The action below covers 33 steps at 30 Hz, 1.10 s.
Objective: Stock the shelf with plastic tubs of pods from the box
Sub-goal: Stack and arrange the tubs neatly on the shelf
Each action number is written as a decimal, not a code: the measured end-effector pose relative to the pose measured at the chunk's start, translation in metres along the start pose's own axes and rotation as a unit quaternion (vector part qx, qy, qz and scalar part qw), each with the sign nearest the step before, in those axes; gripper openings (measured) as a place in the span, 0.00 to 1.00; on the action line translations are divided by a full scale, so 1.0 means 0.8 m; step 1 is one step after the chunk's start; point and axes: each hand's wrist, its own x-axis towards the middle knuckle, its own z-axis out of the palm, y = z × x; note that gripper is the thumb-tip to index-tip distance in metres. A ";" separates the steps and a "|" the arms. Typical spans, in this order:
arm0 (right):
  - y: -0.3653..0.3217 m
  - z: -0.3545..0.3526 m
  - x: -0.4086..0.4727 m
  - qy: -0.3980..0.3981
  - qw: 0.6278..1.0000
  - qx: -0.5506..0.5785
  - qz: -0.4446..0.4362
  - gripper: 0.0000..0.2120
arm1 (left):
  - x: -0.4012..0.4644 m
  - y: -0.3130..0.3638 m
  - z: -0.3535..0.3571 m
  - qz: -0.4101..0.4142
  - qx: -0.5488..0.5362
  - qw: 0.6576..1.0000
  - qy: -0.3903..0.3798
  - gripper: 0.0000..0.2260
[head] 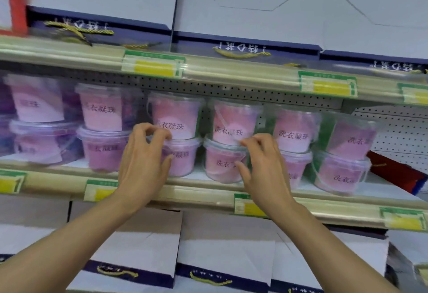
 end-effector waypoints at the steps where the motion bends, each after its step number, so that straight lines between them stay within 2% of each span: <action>1: -0.003 0.002 0.001 0.012 1.000 -0.005 0.005 0.19 | 0.001 -0.004 0.001 -0.001 -0.008 1.000 0.003 0.18; 6: -0.008 0.010 0.008 0.035 0.999 -0.016 0.010 0.14 | 0.006 -0.009 0.004 -0.026 -0.054 0.998 0.006 0.14; 11: -0.010 0.006 0.009 0.011 0.999 -0.039 0.019 0.11 | 0.008 -0.009 0.004 -0.035 -0.074 0.997 0.001 0.12; 26: -0.002 0.001 0.005 -0.003 1.000 -0.021 0.022 0.10 | 0.011 0.000 -0.012 -0.036 -0.047 0.998 -0.034 0.12; 30: -0.010 -0.001 -0.005 0.011 0.999 0.006 0.030 0.19 | -0.004 -0.004 -0.027 -0.045 -0.050 0.996 -0.062 0.21; 33: -0.029 -0.004 -0.016 0.035 0.999 0.019 -0.007 0.24 | -0.029 -0.009 -0.046 -0.060 -0.036 0.994 -0.082 0.27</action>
